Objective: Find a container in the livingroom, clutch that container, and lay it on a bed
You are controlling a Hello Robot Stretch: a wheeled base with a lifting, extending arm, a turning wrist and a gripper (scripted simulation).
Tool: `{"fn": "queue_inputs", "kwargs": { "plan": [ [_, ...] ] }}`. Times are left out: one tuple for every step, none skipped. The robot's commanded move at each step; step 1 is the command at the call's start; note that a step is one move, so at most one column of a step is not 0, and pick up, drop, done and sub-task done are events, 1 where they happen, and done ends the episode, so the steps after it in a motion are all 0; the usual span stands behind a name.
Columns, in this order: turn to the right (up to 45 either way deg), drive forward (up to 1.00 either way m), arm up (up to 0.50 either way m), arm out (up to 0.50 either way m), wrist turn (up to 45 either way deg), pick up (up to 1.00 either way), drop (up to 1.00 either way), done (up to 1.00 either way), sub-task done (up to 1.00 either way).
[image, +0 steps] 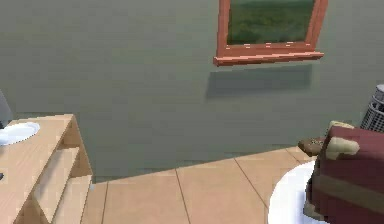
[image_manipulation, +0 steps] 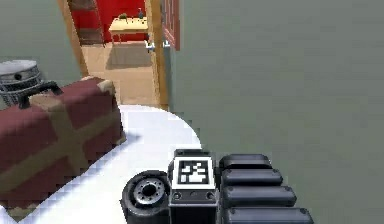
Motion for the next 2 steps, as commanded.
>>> {"fn": "queue_inputs", "kwargs": {
  "plan": [
    [0.0, 0.3, 0.0, 0.0, 0.0, 0.0, 0.0, 0.0, 0.0],
    [15.0, 0.0, 0.0, 0.0, 0.0, 0.0, 0.0, 0.0, 0.0]
  ]
}}
